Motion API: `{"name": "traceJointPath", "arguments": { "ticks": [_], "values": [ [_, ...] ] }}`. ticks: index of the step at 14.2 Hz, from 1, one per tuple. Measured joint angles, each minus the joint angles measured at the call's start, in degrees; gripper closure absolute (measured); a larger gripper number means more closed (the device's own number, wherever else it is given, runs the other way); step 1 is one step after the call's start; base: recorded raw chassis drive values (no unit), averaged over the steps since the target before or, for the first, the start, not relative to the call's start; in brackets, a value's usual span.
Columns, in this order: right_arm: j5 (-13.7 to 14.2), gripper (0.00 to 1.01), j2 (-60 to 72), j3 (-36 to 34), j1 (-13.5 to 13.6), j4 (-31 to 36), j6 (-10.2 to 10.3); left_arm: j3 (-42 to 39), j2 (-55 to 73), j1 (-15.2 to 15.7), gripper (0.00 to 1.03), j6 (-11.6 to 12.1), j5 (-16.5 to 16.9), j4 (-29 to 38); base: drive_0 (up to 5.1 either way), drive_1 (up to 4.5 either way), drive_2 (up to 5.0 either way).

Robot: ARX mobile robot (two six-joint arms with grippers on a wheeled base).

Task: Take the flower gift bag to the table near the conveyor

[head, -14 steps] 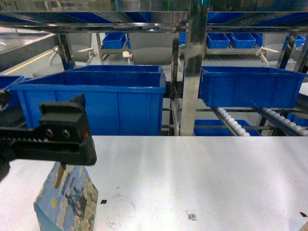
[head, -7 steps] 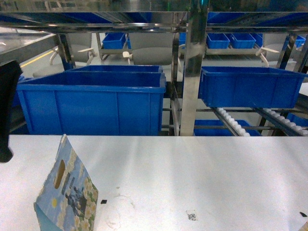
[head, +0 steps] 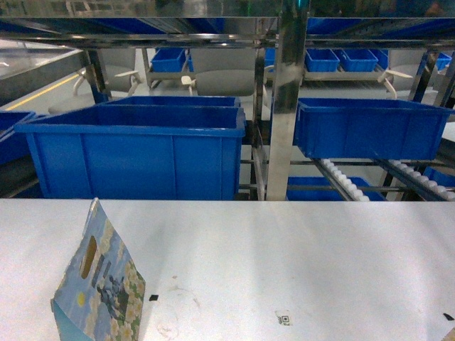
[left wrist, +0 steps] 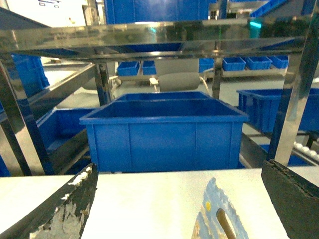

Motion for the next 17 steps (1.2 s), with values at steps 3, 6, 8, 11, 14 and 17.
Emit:
{"name": "traceJointPath", "arguments": {
  "ticks": [3,6,8,11,14,17],
  "values": [
    [5.99,0.16,-1.79,0.22,3.87,-4.2,-0.52,0.39,-0.96,0.5,0.09,-0.7,1.09,-2.47,0.0,0.0,0.0],
    [7.26,0.49,-6.47,-0.87,5.05,-6.19,-1.14,-0.11,-6.14,6.12,0.41,-2.34,6.8,-6.88,0.0,0.0,0.0],
    [7.26,0.56,-7.19,-1.14,5.07,-6.88,-1.14,-0.11,-7.13,7.02,0.48,-2.43,7.69,-8.15,0.0,0.0,0.0],
    [7.28,0.95,-11.56,-2.58,5.07,-10.03,-1.16,-0.11,-11.63,12.55,0.87,-2.58,14.73,-12.83,0.0,0.0,0.0],
    [7.32,0.99,-15.15,-4.0,5.07,-11.54,-1.42,-0.07,-20.74,17.99,1.01,-2.82,19.45,-24.85,0.0,0.0,0.0],
    [7.39,0.99,-30.58,-3.98,4.85,-27.54,-1.51,-0.09,-22.38,18.1,1.01,-2.82,19.32,-24.33,0.0,0.0,0.0]
  ]
}}
